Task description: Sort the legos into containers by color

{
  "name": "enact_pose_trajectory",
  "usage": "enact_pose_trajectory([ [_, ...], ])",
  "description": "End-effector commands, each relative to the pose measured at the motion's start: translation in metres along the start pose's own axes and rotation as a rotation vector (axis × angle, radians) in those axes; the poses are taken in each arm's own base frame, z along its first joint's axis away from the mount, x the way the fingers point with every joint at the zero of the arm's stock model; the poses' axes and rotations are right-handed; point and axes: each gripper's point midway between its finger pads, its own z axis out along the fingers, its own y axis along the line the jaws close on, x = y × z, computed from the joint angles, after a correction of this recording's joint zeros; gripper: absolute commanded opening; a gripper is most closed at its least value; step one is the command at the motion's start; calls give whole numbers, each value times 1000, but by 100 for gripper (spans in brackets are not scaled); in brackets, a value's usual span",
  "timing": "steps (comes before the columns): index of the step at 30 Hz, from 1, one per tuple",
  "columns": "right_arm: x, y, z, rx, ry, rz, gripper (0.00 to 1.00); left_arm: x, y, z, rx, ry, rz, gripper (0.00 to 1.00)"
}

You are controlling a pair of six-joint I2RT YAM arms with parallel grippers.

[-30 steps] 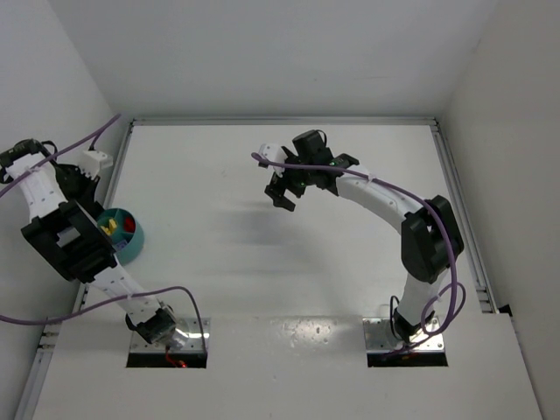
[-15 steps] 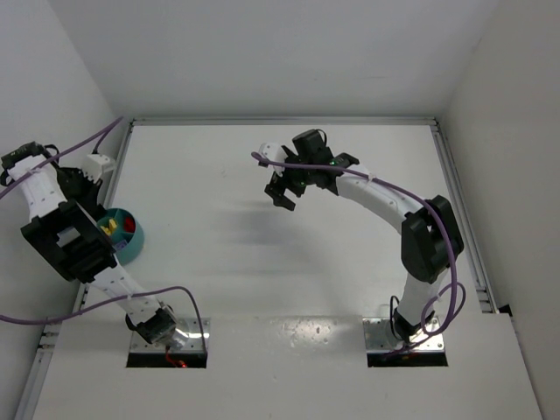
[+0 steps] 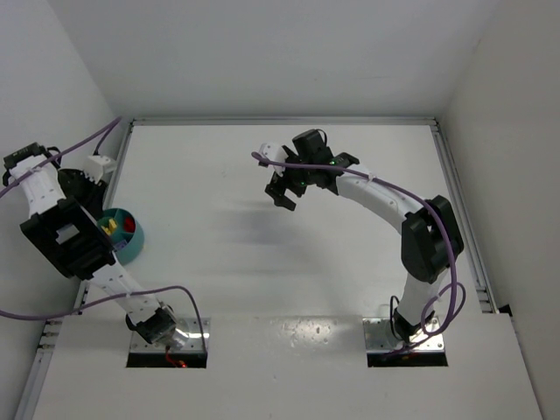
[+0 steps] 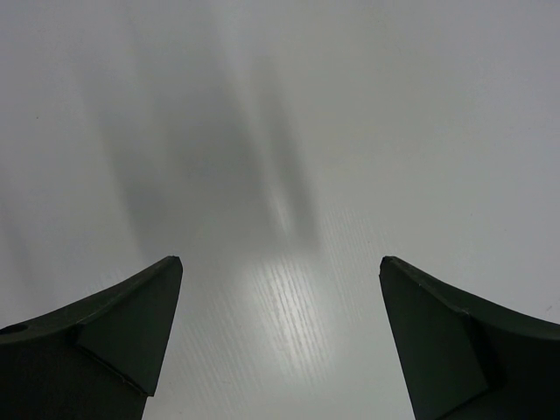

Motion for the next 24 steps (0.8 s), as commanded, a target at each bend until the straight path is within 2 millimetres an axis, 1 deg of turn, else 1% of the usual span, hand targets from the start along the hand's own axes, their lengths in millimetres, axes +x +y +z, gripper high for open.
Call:
enact_pose_trajectory([
  [1,-16,-4,-3,15,-36,-7,95,-13,14,-3,-18,-43,-47,41],
  [2,-16,-4,-3,15,-36,-7,95,-20,19,-9,-39,-65,-35,41],
  [3,-16,-4,-4,19,-43,-10,95,-22,21,-13,-50,-70,-39,43],
  [5,-16,-6,-6,36,-45,-5,95,-38,25,-23,-68,-135,-52,44],
  [6,-18,-7,-8,52,-56,-1,95,-58,31,-41,-116,-184,-58,47],
  [7,-19,-10,-8,70,-58,31,95,-74,31,-48,-122,-234,-55,50],
  [8,-17,-15,-13,96,-61,64,95,-91,28,-65,-152,-275,-34,55],
  [9,-16,-23,-14,156,-56,139,95,-119,21,-78,-168,-320,-2,67],
  [10,-10,-32,-17,197,-44,196,95,-136,12,-82,-162,-348,19,73],
  [11,-6,-38,-20,226,-38,251,95,-153,7,-85,-174,-376,33,78],
  [12,2,-38,-20,227,-24,307,95,-171,0,-86,-175,-404,37,81],
  [13,7,-47,-29,256,-42,356,96,-197,-25,-78,-126,-429,27,92],
  [14,22,-41,-30,256,-25,414,96,-210,-37,-75,-114,-438,34,99],
  [15,27,-42,-34,263,-23,434,96,-226,-48,-68,-88,-461,44,99],
  [16,36,-46,-43,279,-13,465,97,-244,-78,-49,-4,-462,25,99],
  [17,48,-46,-46,285,7,496,97,-259,-92,-42,38,-495,30,99],
  [18,54,-50,-50,297,10,508,98,-268,-108,-33,84,-500,20,99],
  [19,70,-56,-56,313,39,543,98,-279,-141,-18,165,-487,36,99],
  [20,78,-60,-63,332,53,547,100,-284,-160,-1,249,-481,14,99],
  [21,83,-66,-67,346,54,561,100,-294,-173,4,284,-491,24,99],
  [22,95,-73,-76,369,67,591,100,-295,-201,21,352,-458,7,99],
  [23,107,-74,-80,373,92,600,100,-296,-212,30,373,-448,1,99],
  [24,112,-78,-86,388,92,603,100,-303,-217,42,380,-463,5,99],
])
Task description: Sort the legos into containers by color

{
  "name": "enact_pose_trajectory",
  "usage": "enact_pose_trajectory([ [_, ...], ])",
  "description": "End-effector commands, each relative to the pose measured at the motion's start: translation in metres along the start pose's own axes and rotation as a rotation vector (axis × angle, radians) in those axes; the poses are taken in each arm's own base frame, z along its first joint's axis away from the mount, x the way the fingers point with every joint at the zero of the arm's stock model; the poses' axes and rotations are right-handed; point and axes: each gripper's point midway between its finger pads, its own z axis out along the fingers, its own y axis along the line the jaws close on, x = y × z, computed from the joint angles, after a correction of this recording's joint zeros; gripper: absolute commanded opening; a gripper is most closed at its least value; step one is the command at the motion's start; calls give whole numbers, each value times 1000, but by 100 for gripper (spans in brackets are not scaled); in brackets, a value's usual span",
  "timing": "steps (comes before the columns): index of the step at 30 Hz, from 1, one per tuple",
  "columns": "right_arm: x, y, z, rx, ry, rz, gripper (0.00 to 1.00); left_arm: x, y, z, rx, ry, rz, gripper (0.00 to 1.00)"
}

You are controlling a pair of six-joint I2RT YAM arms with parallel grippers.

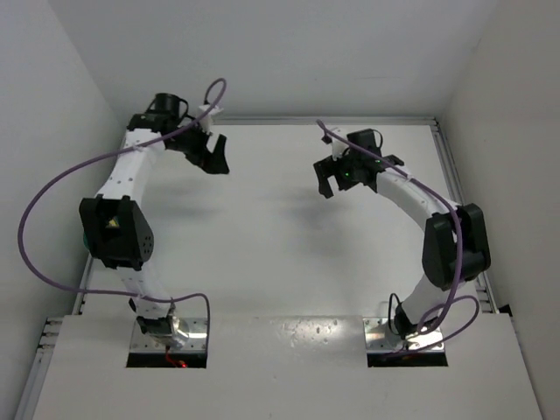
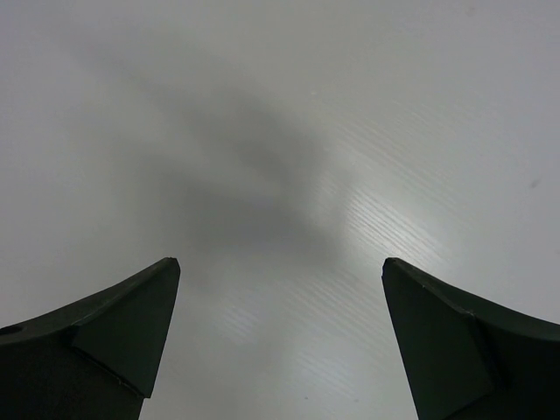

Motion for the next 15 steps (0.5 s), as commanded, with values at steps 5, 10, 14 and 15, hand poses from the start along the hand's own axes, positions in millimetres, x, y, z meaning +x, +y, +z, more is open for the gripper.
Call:
enact_pose_trajectory([
  [5,54,-46,-21,79,68,84,100,24,-46,84,160,20,-173,99],
  [10,78,-47,-23,65,73,117,100,31,-35,104,91,31,-192,99],
  [14,82,-51,-28,72,61,131,100,30,-27,114,32,24,-166,99],
  [15,82,-53,-29,70,58,139,100,32,-30,118,29,30,-168,99],
])
